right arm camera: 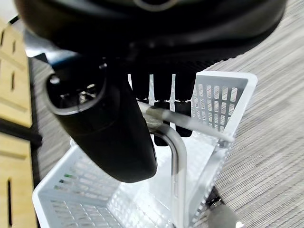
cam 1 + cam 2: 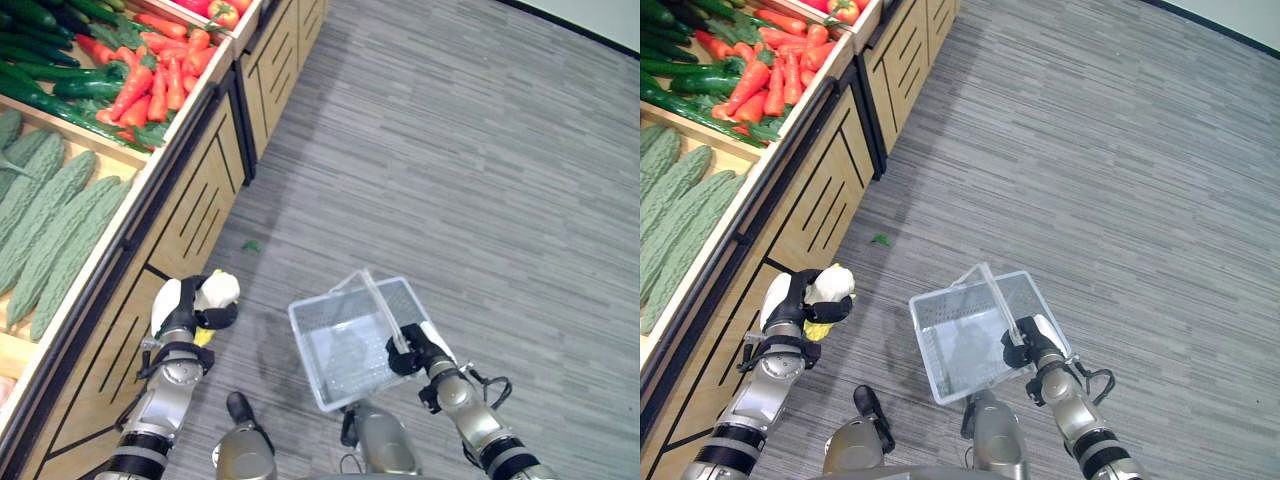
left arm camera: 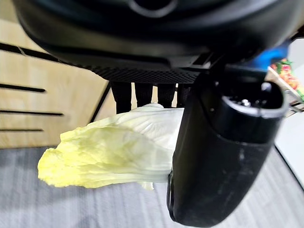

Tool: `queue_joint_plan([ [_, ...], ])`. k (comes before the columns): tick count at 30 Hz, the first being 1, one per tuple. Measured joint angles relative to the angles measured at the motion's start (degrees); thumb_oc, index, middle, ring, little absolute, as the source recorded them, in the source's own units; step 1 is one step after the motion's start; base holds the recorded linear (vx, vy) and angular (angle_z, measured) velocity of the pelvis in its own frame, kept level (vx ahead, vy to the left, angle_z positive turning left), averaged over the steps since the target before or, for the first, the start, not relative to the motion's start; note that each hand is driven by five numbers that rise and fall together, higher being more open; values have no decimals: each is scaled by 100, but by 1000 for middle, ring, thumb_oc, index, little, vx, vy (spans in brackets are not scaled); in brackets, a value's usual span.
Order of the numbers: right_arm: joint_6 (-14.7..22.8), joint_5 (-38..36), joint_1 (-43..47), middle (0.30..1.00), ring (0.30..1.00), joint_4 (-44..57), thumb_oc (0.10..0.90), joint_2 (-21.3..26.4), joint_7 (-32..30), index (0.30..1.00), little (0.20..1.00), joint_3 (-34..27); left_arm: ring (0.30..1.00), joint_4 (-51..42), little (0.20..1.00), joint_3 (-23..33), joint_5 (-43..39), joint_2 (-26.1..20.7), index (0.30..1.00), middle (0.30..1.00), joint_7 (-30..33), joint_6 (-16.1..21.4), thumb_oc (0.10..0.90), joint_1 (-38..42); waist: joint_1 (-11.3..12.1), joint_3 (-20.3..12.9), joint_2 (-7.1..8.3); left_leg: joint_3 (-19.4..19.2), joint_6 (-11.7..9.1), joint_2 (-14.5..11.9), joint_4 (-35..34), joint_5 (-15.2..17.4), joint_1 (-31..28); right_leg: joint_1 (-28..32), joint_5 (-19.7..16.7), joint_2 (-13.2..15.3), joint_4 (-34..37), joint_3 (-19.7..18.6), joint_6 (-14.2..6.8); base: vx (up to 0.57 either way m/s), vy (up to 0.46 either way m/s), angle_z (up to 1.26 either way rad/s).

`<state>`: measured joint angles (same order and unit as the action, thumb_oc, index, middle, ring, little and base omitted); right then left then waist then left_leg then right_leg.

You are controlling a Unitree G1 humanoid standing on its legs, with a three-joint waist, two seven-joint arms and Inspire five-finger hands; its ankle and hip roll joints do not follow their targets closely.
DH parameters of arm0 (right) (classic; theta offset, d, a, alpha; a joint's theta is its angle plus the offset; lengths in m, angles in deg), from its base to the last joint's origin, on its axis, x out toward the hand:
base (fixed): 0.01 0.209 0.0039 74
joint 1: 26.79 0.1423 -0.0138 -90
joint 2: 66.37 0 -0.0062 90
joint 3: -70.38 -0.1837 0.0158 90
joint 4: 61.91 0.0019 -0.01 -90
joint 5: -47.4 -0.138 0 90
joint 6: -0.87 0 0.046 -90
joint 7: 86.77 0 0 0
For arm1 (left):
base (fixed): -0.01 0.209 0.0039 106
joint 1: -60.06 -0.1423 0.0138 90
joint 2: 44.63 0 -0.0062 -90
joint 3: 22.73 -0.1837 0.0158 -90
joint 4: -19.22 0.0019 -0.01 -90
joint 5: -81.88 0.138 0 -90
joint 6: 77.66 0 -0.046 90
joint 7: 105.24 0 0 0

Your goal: Get the vegetables into the basket

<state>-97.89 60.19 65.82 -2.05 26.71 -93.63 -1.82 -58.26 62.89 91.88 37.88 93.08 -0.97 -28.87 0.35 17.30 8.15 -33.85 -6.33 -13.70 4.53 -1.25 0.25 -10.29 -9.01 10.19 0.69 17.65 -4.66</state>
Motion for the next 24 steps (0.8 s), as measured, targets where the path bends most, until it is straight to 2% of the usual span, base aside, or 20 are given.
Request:
queue_joint_plan([
  [2,-2,85,-150,300,300,15,400,34,40,300,300,25,300,26,300,5,-109,71,300,300,5,-3,400,-89,-44,-64,-125,38,-27,-61,-18,-27,13,-27,-29,-38,-68,106,21,-11,-119,-8],
  [3,-2,86,-154,300,300,15,400,37,41,300,300,27,300,27,300,5,-112,75,300,300,4,-3,400,-91,-44,-68,-133,38,-27,-62,-20,-28,14,-27,-29,-41,-68,106,21,-12,-65,-10],
  [4,-7,88,-303,300,300,25,400,122,83,300,300,34,300,98,300,1,-216,253,300,300,9,-5,400,-218,-37,-174,-331,62,-23,-53,-53,-50,19,-25,-193,-122,42,51,45,-18,-47,-13],
  [7,-36,86,-339,300,300,23,400,233,84,300,300,48,300,197,300,-8,-218,436,300,300,6,-7,400,-280,-129,-278,-578,84,-16,-2,-210,-130,27,-24,-276,-134,166,58,42,-34,-77,-3],
  [13,-46,87,-323,300,300,23,400,318,90,300,300,49,300,197,300,-12,-226,443,300,300,11,-1,400,-226,-142,-301,-708,200,0,-6,-381,-277,72,-40,-237,-183,217,148,-6,15,-126,9],
  [17,-33,87,-314,300,300,-19,400,321,91,300,300,85,300,314,300,-20,-332,427,300,300,26,0,400,-247,-98,-273,-687,466,-8,-270,78,-256,193,-83,-28,-336,-48,158,99,50,-71,-4],
  [18,-32,87,-288,300,300,-21,400,319,83,300,300,85,300,320,300,-20,-334,422,300,300,29,0,400,-242,-80,-227,-644,671,-2,-310,273,-237,278,-75,9,-341,-87,101,134,190,152,-3],
  [19,-31,87,-250,300,300,-6,400,322,72,300,300,77,300,334,300,-76,-335,383,300,300,40,8,400,-170,-58,-154,-527,1397,20,-275,615,27,591,-44,23,-317,-14,-12,245,135,177,-10],
  [20,-33,87,-208,300,300,-17,400,332,83,300,300,77,300,342,300,-94,-335,368,300,300,39,41,400,-134,40,-119,-473,2053,-125,-61,454,163,645,-44,-42,-302,51,-120,235,162,257,-13],
  [21,-28,88,-178,300,300,-22,400,339,77,300,300,54,300,342,300,-105,-336,365,300,300,41,57,400,-108,36,-77,-407,2545,-203,119,327,249,762,-52,-78,-299,136,-199,193,77,284,-44],
  [22,-25,93,-59,300,300,-77,400,380,69,300,300,21,300,404,300,-192,-335,365,300,300,65,56,400,-88,2,-21,-385,3371,-112,526,-245,216,873,-117,-150,-275,221,-355,101,78,315,-53],
  [23,-17,95,-15,300,300,-76,400,385,45,300,300,-37,300,405,300,-251,-335,357,300,300,58,54,400,-91,-19,31,-418,3222,66,590,-143,13,994,-192,-173,-283,175,-464,83,67,327,-80],
  [24,0,94,10,300,300,-46,400,358,27,300,300,-66,300,411,300,-250,-335,349,300,300,60,46,400,-83,-15,60,-365,3076,70,676,64,-44,1061,-324,-172,-221,92,-637,74,74,296,-84],
])
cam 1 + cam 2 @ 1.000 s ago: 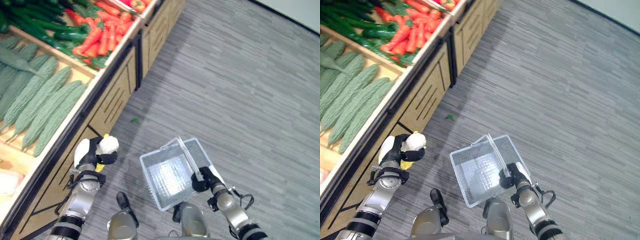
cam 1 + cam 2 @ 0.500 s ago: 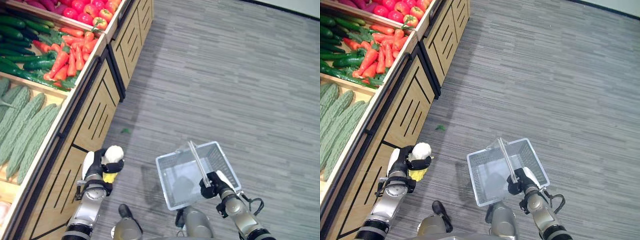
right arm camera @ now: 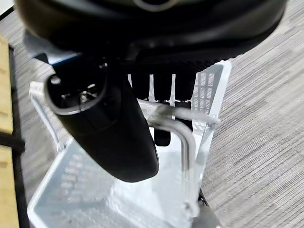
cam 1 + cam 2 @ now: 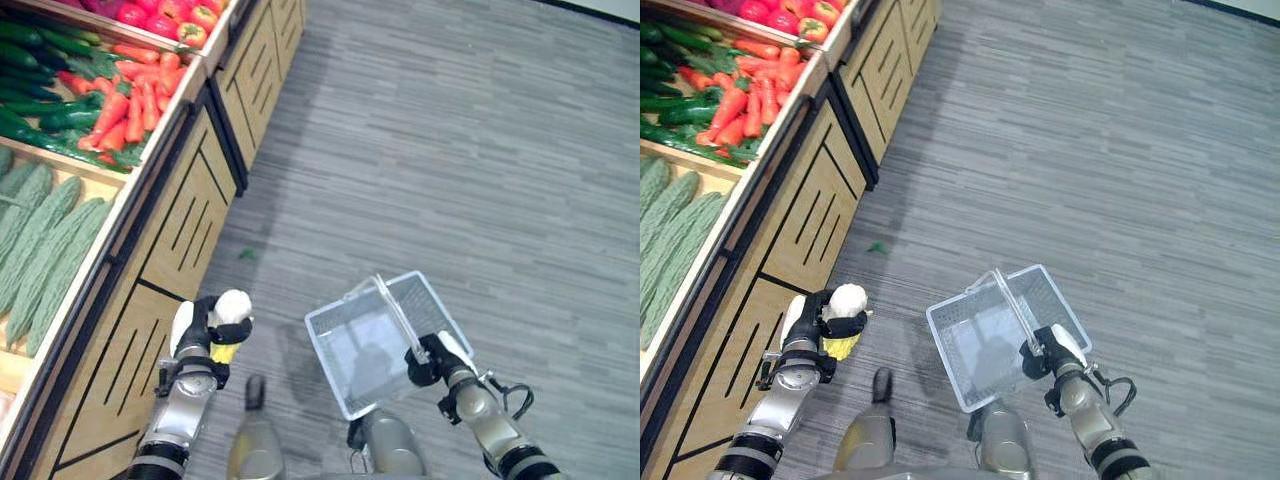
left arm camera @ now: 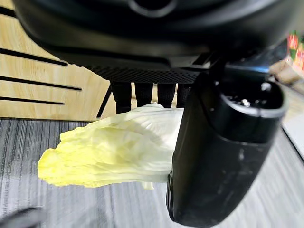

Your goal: Get the vegetables into the basket

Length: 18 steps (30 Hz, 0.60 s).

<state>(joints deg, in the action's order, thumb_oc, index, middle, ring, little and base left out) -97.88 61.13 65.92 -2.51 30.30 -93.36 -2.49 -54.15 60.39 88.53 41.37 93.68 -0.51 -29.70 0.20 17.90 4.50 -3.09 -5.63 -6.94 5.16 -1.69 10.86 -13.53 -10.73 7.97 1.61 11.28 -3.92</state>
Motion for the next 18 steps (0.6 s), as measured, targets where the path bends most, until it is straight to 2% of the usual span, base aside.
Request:
queue_joint_plan([
  [1,38,0,-3,300,300,86,400,6,0,300,300,-4,300,-10,300,-55,0,-48,300,300,-3,1,400,39,-47,27,70,-212,79,156,83,17,73,-188,27,151,-68,-181,-38,59,248,-83],
  [2,48,1,58,300,300,102,400,11,2,300,300,-21,300,-40,300,-56,4,-56,300,300,-18,2,400,65,-85,72,57,-475,259,145,39,-43,88,-240,86,264,-45,-191,-141,61,218,-83],
  [4,28,2,27,300,300,62,400,-14,39,300,300,-35,300,-152,300,-43,6,-69,300,300,-26,4,400,156,-35,134,-36,-771,398,89,7,-19,84,-438,187,369,-476,-143,-170,49,205,-74],
  [5,30,3,-141,300,300,74,400,-125,69,300,300,-12,300,-255,300,-48,5,-233,300,300,-28,12,400,146,-14,117,66,-891,448,235,23,40,41,-264,125,545,-743,-139,-135,23,135,-57],
  [6,27,3,-216,300,300,71,400,-213,75,300,300,44,300,-270,300,-16,7,-375,300,300,-23,34,400,132,48,115,221,-1040,408,288,37,24,-42,-107,212,659,-587,-199,-365,39,146,-57],
  [7,27,4,-207,300,300,67,400,-244,77,300,300,109,300,-264,300,52,7,-466,300,300,-5,36,400,130,58,134,274,-1138,411,298,73,61,-59,-62,110,682,-435,-304,-488,66,169,-45],
  [8,27,5,-242,300,300,74,400,-278,81,300,300,128,300,-250,300,82,8,-570,300,300,12,37,400,185,-56,144,311,-1191,410,366,81,87,-67,-32,-2,671,-295,-321,-516,69,174,-40],
  [9,21,3,-180,300,300,44,400,-308,94,300,300,139,300,-246,300,135,8,-600,300,300,44,45,400,168,-15,151,324,-1312,408,340,50,96,-121,-24,-16,673,-279,-341,-524,49,108,-32],
  [12,9,7,-152,300,300,33,400,-326,110,300,300,130,300,-248,300,215,7,-613,300,300,115,48,400,160,-7,147,400,-1476,388,302,66,171,-248,8,-70,644,-268,-389,-505,25,62,-32],
  [16,12,121,-104,300,300,-36,400,-431,118,300,300,130,300,-248,300,207,7,-646,300,300,112,47,400,87,-11,133,728,-1693,357,166,425,456,-291,51,-164,548,-267,-430,-462,0,81,-29],
  [18,11,121,-112,300,300,-36,400,-445,118,300,300,129,300,-247,300,187,7,-644,300,300,93,26,400,70,-20,126,756,-1709,372,150,601,541,-232,48,-267,514,-256,-397,-414,-27,90,-17],
])
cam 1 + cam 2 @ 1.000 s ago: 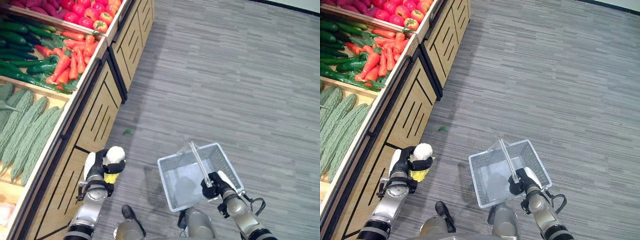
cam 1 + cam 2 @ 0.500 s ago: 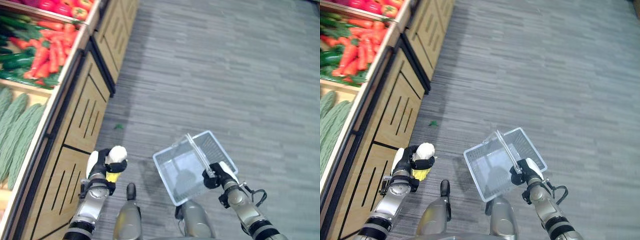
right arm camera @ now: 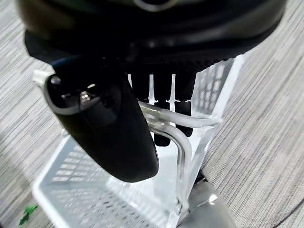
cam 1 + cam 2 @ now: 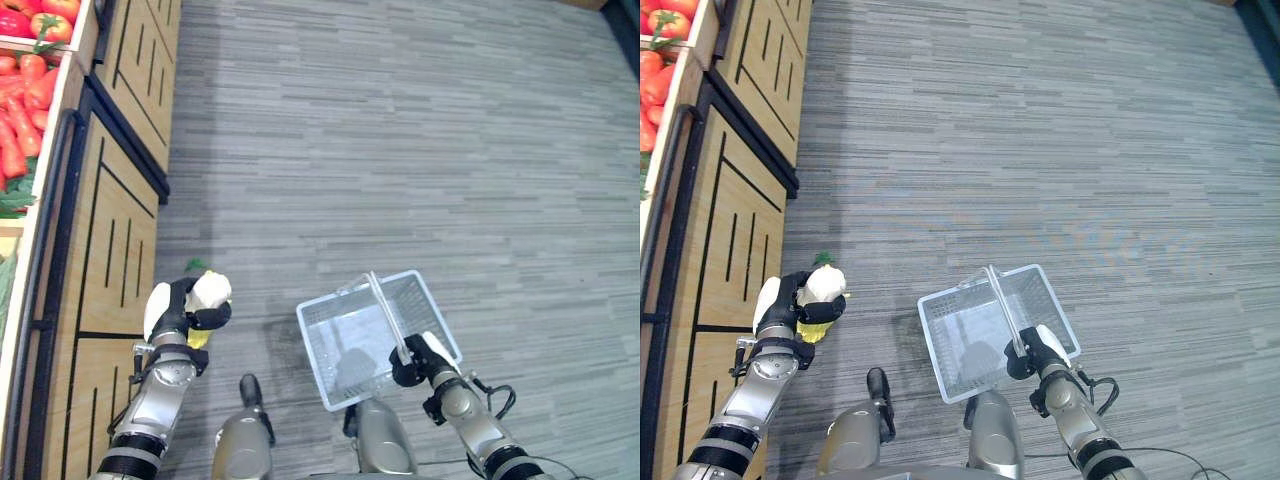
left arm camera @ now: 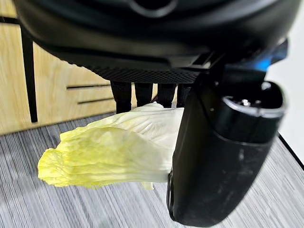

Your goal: Get the vegetables into the basket

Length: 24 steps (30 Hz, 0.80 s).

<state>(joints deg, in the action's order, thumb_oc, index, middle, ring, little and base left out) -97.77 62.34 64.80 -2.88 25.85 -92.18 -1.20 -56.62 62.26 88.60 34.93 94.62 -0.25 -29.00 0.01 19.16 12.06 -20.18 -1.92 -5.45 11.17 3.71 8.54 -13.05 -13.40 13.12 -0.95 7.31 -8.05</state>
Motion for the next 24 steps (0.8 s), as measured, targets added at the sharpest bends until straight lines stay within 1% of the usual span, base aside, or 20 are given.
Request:
queue_joint_plan([
  [1,0,0,9,300,300,1,400,-10,0,300,300,1,300,0,300,3,1,-2,300,300,-10,-16,400,-26,11,0,0,-49,12,-39,-1,12,-14,-2,-118,-23,44,65,49,-9,51,-25],
  [3,1,0,0,300,300,11,400,-32,0,300,300,3,300,0,300,5,4,-4,300,300,-23,-64,400,-44,14,-7,4,-154,97,-54,-35,57,-56,6,-415,-48,207,170,67,-1,58,-32],
  [4,0,0,-1,300,300,10,400,-47,0,300,300,2,300,0,300,7,6,-5,300,300,-31,-82,400,-63,15,-8,4,-260,125,-35,-128,23,-119,-1,-565,-48,271,245,69,14,36,-37],
  [5,0,-1,-6,300,300,21,400,-76,-1,300,300,-2,300,0,300,8,27,-12,300,300,-69,-90,400,-126,31,-12,9,-342,124,-21,-191,11,-214,-2,-637,-53,289,300,64,15,6,-37],
  [6,0,-1,-30,300,300,41,400,-99,-1,300,300,-1,300,-1,300,11,56,-15,300,300,-145,-102,400,-200,47,-60,23,-398,121,-8,-210,21,-256,-2,-629,-35,290,318,56,5,-27,-27],
  [8,-8,-5,-158,300,300,74,400,-130,-6,300,300,-3,300,-7,300,-3,157,-12,300,300,-258,-103,400,-306,40,-175,22,-372,110,-6,-239,17,-253,-3,-521,7,291,358,-1,-12,-40,-1],
  [9,-18,-6,-180,300,300,78,400,-139,-30,300,300,-16,300,-12,300,-33,203,-26,300,300,-306,-112,400,-325,54,-209,40,-372,34,-5,-227,-43,-244,6,-379,15,292,385,27,-19,-22,11],
  [10,-46,-5,-152,300,300,63,400,-122,-49,300,300,-27,300,-10,300,-118,236,-35,300,300,-388,-148,400,-328,75,-226,23,-332,-11,5,-197,-77,-239,40,-249,0,295,396,100,-6,-4,9],
  [13,-111,-8,-35,300,300,46,400,-56,-64,300,300,-70,300,-10,300,-393,237,6,300,300,-543,-168,400,-302,46,-293,-162,-254,-39,-21,-309,-170,-252,51,-236,-51,299,426,119,-4,0,10],
  [14,-187,-11,33,300,300,45,400,-46,-88,300,300,-152,300,19,300,-584,236,113,300,300,-668,-168,400,-232,-3,-314,-297,-214,-48,1,-477,-256,-381,148,-221,-54,300,488,135,-25,-30,20],
  [15,-196,-13,58,300,300,45,400,-40,-119,300,300,-224,300,18,300,-716,239,232,300,300,-757,-159,400,-169,-15,-349,-392,-182,-47,41,-617,-329,-492,224,-196,-52,306,519,136,-27,-31,36],
  [16,-231,-29,115,300,300,49,400,-36,-138,300,300,-251,300,16,300,-844,332,288,300,300,-891,-164,400,-65,-77,-384,-529,-95,-42,66,-829,-432,-609,348,-151,-2,329,583,114,-32,-73,32],
  [17,-241,-30,101,300,300,53,400,-36,-139,300,300,-262,300,11,300,-903,418,287,300,300,-916,-163,400,-22,-109,-428,-598,-53,-46,100,-987,-521,-714,387,-125,-16,327,616,95,-16,-67,27],
  [18,-247,-30,114,300,300,83,400,-34,-145,300,300,-272,300,-12,300,-894,520,287,300,300,-931,-174,400,-12,-83,-482,-694,-37,-15,87,-1116,-551,-750,400,-56,-21,333,634,76,-25,-89,20],
  [19,-329,-30,103,300,300,85,400,-14,-153,300,300,-285,300,-34,300,-905,882,258,300,300,-1030,-252,400,28,-128,-619,-907,23,-38,102,-1394,-718,-859,431,-42,-68,378,720,72,-22,-73,15],
  [20,-379,-30,92,300,300,84,400,25,-165,300,300,-279,300,-60,300,-898,1102,251,300,300,-1039,-261,400,40,-121,-708,-1067,32,-52,92,-1565,-830,-908,438,-46,-118,425,741,78,-21,-98,13],
  [21,-408,-31,87,300,300,84,400,67,-163,300,300,-272,300,-90,300,-897,1268,248,300,300,-1064,-275,400,47,-108,-768,-1176,36,-91,71,-1605,-882,-911,443,-57,-150,456,756,91,-4,-99,6],
  [22,-467,-31,89,300,300,84,400,95,-163,300,300,-261,300,-120,300,-899,1463,240,300,300,-1146,-291,400,68,-111,-801,-1237,59,-130,37,-1615,-937,-945,534,-95,-202,548,798,140,4,-112,5],
  [23,-487,-31,101,300,300,87,400,108,-162,300,300,-235,300,-130,300,-923,1758,212,300,300,-1258,-297,400,127,-107,-805,-1241,66,-134,-11,-1616,-939,-1030,643,-97,-262,589,818,149,11,-103,3],
  [24,-487,-31,110,300,300,107,400,113,-162,300,300,-231,300,-131,300,-982,1877,166,300,300,-1290,-298,400,177,-103,-806,-1240,66,-134,-33,-1616,-939,-1062,677,-87,-283,588,820,162,2,-82,0],
])
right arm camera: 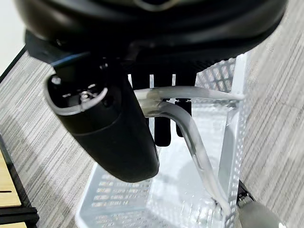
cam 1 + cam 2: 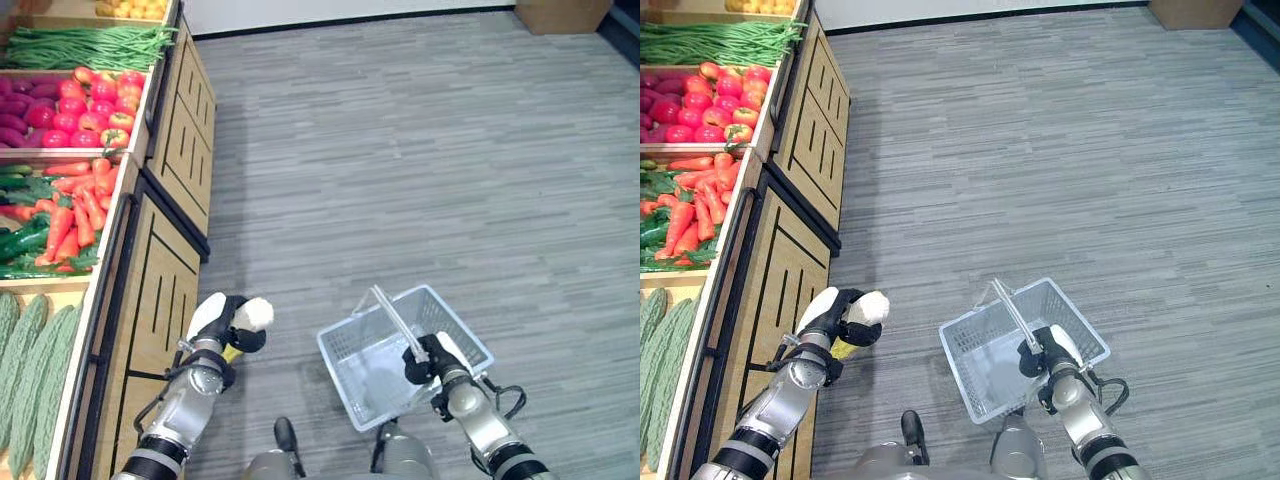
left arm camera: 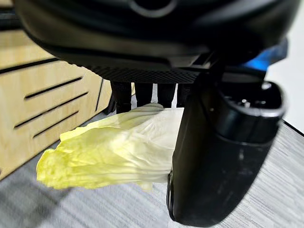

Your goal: Get the vegetables into the basket

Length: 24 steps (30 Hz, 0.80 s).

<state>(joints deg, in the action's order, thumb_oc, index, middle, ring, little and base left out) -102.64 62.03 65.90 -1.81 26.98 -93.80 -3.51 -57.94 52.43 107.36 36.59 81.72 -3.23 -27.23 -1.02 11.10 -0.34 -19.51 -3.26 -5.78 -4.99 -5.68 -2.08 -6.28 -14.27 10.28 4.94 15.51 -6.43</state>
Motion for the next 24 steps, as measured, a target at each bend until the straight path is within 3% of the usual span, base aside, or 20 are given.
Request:
queue_joint_plan([
  [2,-27,3,14,300,300,263,400,183,76,300,300,124,300,-110,300,-351,582,-231,300,300,-261,-1,400,171,0,-16,-20,-2,-12,-35,-2,-3,-21,24,32,-29,0,9,1,0,-63,-2],
  [7,-38,14,117,300,300,806,400,322,361,300,300,294,300,-217,300,-709,1249,-171,300,300,-687,147,400,424,-116,-74,-34,-10,-32,-73,-4,-15,-37,28,34,-74,0,-4,10,13,-62,-2],
  [14,6,0,140,300,300,1213,400,284,482,300,300,580,300,36,300,-1055,1464,-9,300,300,-859,263,400,633,-181,-100,-40,-87,-33,-92,-3,-15,-109,33,33,-141,-1,-96,54,8,-44,-7],
  [20,-83,-255,158,300,300,1756,400,485,792,300,300,1060,300,1037,300,-1374,1518,320,300,300,-884,309,400,1143,-288,-236,-121,-187,-43,-110,-8,-2,-213,74,30,-138,0,-191,76,8,-42,-10],
  [21,-82,-368,111,300,300,2197,400,476,859,300,300,1093,300,852,300,-1372,1536,115,300,300,-938,482,400,981,-339,-237,-119,-250,-51,-143,-8,12,-254,74,34,-196,0,-253,88,-9,-43,-20],
  [24,-83,-462,307,300,300,2346,400,495,891,300,300,1169,300,414,300,-1540,1675,-69,300,300,-1036,466,400,941,-285,-244,-128,-261,-59,-201,-7,10,-295,116,40,-246,1,-245,122,-16,-51,-4],
])
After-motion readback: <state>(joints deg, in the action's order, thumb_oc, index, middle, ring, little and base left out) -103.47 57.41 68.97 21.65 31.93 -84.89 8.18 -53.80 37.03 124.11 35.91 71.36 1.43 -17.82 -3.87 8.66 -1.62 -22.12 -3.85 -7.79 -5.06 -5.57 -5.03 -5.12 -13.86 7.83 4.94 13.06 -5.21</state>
